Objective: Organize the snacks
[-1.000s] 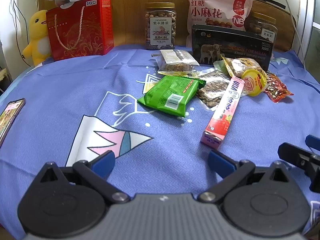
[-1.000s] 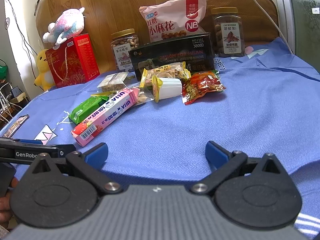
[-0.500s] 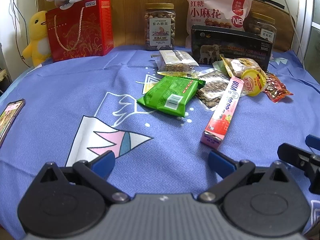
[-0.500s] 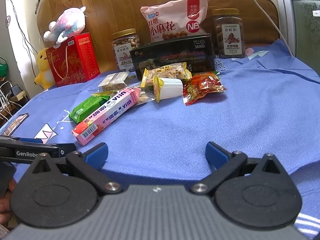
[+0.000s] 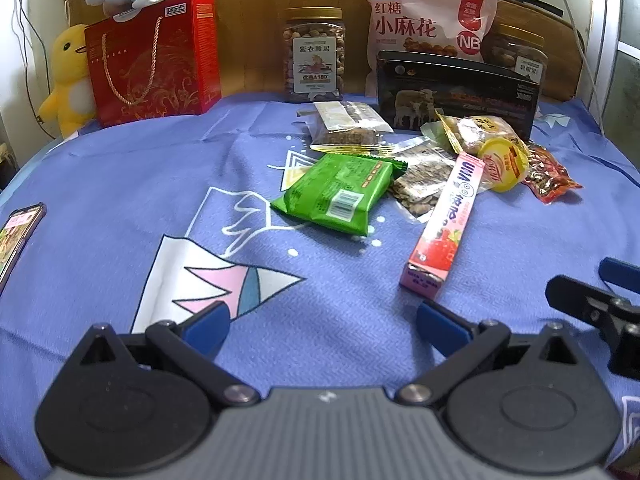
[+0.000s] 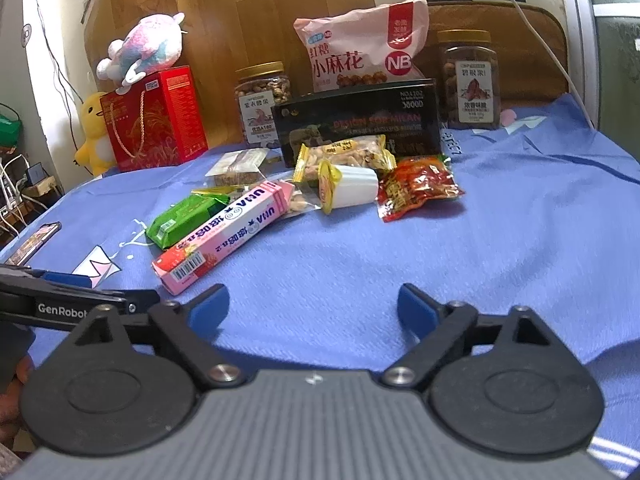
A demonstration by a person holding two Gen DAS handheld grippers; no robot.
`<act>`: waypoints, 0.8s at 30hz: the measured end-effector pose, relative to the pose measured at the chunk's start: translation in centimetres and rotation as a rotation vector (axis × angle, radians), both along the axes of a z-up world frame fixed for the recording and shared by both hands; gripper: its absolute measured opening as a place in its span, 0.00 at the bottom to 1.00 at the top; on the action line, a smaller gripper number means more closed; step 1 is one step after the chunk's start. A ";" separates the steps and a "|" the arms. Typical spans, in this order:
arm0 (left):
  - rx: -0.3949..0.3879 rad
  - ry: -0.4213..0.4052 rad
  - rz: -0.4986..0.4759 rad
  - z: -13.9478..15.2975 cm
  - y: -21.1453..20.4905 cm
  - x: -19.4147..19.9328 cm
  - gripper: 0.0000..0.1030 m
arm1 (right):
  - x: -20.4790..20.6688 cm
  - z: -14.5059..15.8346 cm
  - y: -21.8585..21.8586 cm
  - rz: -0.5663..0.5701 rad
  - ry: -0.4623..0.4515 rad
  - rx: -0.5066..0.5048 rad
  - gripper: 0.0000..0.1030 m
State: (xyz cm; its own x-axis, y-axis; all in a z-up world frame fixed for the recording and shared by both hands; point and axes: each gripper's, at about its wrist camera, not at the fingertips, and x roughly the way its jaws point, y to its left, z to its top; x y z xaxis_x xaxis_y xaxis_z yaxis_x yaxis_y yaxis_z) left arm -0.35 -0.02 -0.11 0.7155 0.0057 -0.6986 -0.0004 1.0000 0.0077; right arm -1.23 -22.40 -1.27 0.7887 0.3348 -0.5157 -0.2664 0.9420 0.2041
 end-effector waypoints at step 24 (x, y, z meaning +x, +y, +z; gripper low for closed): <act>-0.132 -0.041 -0.322 0.7 -0.9 1.2 0.37 | 12.1 2.4 2.9 0.251 0.129 0.089 0.22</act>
